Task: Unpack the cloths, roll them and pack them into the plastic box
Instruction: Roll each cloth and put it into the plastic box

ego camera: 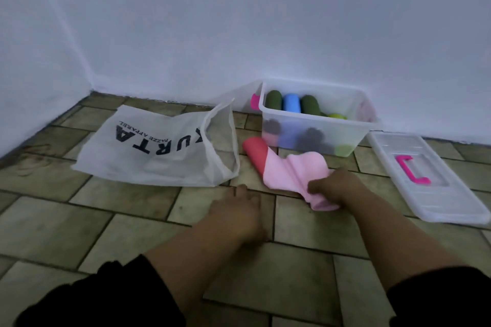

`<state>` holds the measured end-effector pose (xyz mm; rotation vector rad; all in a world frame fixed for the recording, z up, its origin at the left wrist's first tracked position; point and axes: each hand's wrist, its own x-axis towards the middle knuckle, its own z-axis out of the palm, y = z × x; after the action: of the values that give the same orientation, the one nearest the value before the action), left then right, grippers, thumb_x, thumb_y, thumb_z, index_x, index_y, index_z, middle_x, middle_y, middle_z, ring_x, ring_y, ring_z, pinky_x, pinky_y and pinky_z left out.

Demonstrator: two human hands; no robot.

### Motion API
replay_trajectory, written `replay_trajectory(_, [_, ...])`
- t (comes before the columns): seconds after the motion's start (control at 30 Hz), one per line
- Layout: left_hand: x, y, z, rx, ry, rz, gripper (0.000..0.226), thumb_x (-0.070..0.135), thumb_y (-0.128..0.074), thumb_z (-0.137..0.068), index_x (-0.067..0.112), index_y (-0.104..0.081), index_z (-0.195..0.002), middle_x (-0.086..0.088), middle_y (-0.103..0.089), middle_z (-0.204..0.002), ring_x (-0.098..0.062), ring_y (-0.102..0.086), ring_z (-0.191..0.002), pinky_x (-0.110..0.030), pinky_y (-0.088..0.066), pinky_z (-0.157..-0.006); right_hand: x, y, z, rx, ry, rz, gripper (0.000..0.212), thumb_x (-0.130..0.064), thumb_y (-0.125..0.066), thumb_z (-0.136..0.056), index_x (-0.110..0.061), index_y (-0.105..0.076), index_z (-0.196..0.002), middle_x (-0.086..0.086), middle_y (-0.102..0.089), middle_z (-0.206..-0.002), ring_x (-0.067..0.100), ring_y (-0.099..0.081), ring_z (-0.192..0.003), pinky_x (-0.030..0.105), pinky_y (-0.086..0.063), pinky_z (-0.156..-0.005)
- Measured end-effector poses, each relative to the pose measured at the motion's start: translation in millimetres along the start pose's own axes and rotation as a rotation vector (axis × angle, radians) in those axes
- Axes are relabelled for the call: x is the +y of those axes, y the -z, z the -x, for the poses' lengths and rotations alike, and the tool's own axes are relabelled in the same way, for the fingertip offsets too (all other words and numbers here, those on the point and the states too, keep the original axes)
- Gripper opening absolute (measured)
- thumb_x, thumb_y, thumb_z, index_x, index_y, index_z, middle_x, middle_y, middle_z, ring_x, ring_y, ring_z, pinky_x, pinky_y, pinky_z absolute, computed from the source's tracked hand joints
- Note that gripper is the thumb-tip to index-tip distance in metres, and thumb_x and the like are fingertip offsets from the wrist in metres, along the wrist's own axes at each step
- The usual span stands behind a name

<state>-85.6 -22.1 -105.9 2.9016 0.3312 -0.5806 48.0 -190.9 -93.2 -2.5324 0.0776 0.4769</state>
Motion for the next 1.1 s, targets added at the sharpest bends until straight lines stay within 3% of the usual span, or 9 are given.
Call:
replay_trajectory(0.17, [-0.3,-8.0,-3.5,0.020,0.002,0.043,0.088,0.057,-0.060,-0.075,0.024,-0.018,-0.145,-0.006,-0.012,-0.152,-0.030,-0.013,-0.140,-0.049,-0.031,-0.104,21.0,23.1,22.1,-0.186,-0.220,-0.126,0.032,-0.012,-0.071,-0.068,0.004,-0.050,-0.086,0.019,-0.060,-0.045,0.025,-0.054,-0.029,0.018,-0.041,-0.040])
replay_trajectory(0.27, [1.5,-5.9,-5.1,-0.007,0.011,0.037,0.088,0.056,-0.060,-0.075,0.023,-0.018,-0.146,-0.007,-0.011,-0.152,-0.031,-0.013,-0.140,-0.051,-0.030,-0.106,18.0,41.2,24.5,-0.138,-0.219,-0.232,0.041,-0.008,-0.069,-0.069,0.007,-0.052,-0.103,0.026,-0.065,-0.070,0.031,-0.060,-0.045,0.034,-0.051,-0.060])
replay_trajectory(0.37, [-0.2,-4.2,-5.0,0.026,0.002,0.024,0.086,0.053,-0.061,-0.074,0.022,-0.022,-0.144,-0.010,-0.015,-0.150,-0.032,-0.018,-0.138,-0.051,-0.034,-0.104,-1.6,64.6,23.6,0.118,-0.032,-0.299,0.053,-0.010,-0.072,-0.069,-0.001,-0.048,-0.116,0.016,-0.059,-0.087,0.030,-0.063,-0.055,0.026,-0.045,-0.044])
replay_trajectory(0.53, [-6.4,3.4,-4.9,0.029,-0.029,0.086,0.076,0.055,-0.062,-0.075,0.019,-0.036,-0.137,-0.009,-0.029,-0.145,-0.030,-0.034,-0.130,-0.045,-0.039,-0.101,-26.3,51.1,50.8,0.734,0.588,0.143,0.042,-0.013,-0.066,-0.066,-0.011,-0.045,-0.101,0.014,-0.059,-0.090,0.039,-0.058,-0.079,0.043,-0.052,-0.062])
replay_trajectory(0.6, [-13.6,19.5,-4.9,0.230,-0.003,0.442,0.056,0.042,-0.062,-0.081,0.020,-0.046,-0.130,-0.008,-0.045,-0.137,-0.023,-0.049,-0.114,-0.035,-0.043,-0.090,-16.6,21.5,66.5,0.745,0.785,0.369,0.037,-0.008,-0.063,-0.066,-0.008,-0.050,-0.101,0.017,-0.060,-0.089,0.039,-0.056,-0.074,0.043,-0.050,-0.056])
replay_trajectory(0.73, [-28.3,66.5,-4.6,0.815,0.014,0.818,0.033,0.024,-0.058,-0.083,0.024,-0.056,-0.116,0.001,-0.057,-0.121,-0.018,-0.055,-0.104,-0.028,-0.041,-0.083,17.7,-31.8,79.3,0.387,0.813,0.694,0.041,-0.031,-0.054,-0.080,-0.021,-0.046,-0.119,0.004,-0.056,-0.114,0.030,-0.052,-0.097,0.039,-0.046,-0.072])
replay_trajectory(0.9, [7.1,68.1,-5.4,0.359,-0.349,0.670,0.025,0.022,-0.049,-0.096,0.013,-0.063,-0.114,-0.006,-0.063,-0.118,-0.021,-0.057,-0.102,-0.029,-0.044,-0.088,32.3,-36.7,81.9,0.262,0.865,0.629,0.044,-0.031,-0.059,-0.078,-0.024,-0.050,-0.121,0.000,-0.054,-0.120,0.027,-0.048,-0.105,0.039,-0.046,-0.078])
replay_trajectory(1.0, [20.5,48.7,-10.2,0.028,-0.317,0.460,0.033,0.021,-0.040,-0.100,0.007,-0.057,-0.124,-0.010,-0.057,-0.128,-0.027,-0.052,-0.117,-0.028,-0.038,-0.093,38.0,-28.9,84.8,0.171,0.872,0.516,0.051,-0.030,-0.065,-0.076,-0.029,-0.051,-0.124,-0.001,-0.049,-0.131,0.024,-0.043,-0.116,0.037,-0.044,-0.091])
replay_trajectory(1.1, [22.1,40.9,-7.9,-0.047,-0.248,0.310,0.036,0.018,-0.033,-0.102,0.006,-0.048,-0.132,-0.013,-0.048,-0.137,-0.027,-0.046,-0.123,-0.032,-0.036,-0.096,46.1,-27.7,93.4,0.146,0.788,0.299,0.059,-0.029,-0.069,-0.074,-0.031,-0.049,-0.130,0.000,-0.042,-0.139,0.022,-0.042,-0.124,0.030,-0.037,-0.099])
